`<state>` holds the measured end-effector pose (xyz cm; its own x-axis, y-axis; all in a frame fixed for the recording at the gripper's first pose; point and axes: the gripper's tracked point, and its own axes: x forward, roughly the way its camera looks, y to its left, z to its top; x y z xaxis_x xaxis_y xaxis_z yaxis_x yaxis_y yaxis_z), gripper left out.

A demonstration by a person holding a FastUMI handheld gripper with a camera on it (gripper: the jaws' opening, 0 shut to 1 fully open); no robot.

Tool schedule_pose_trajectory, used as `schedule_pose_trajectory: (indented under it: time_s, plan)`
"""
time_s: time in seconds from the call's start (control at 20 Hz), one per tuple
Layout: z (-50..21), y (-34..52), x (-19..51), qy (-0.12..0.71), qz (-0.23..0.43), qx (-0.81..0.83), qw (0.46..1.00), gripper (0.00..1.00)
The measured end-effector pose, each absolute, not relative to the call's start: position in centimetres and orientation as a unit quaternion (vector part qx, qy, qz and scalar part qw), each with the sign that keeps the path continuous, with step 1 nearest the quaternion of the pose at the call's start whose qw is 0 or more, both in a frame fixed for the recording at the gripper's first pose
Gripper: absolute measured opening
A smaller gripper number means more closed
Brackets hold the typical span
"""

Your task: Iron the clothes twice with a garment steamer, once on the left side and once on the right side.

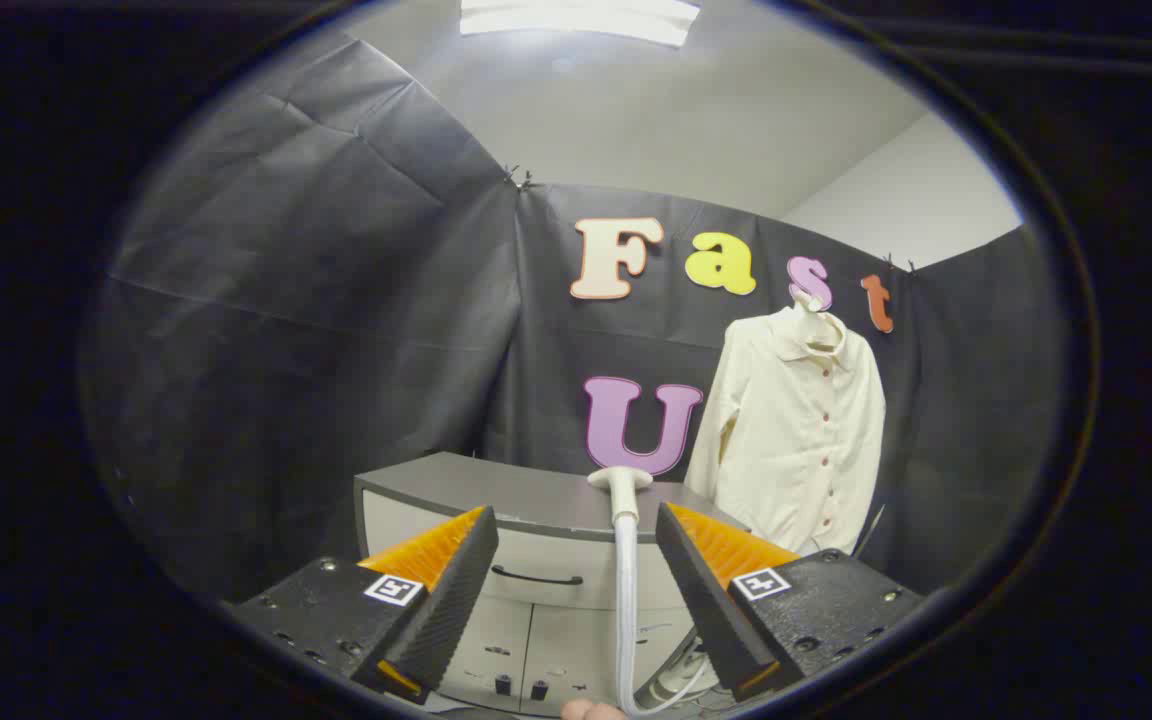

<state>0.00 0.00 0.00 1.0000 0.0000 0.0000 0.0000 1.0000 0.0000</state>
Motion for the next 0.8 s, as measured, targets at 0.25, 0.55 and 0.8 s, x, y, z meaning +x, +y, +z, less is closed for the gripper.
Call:
schedule_pose_trajectory:
  time_s: [0.25,0.55,0.8]
  plan:
    - [-0.3,0.1,0.1,0.006,0.004,0.0,1.0,0.97]
    - [-0.9,0.3,0.0,0.011,0.006,0.001,1.0,0.97]
    - [-1.6,0.1,0.2,0.02,0.007,0.006,1.0,0.97]
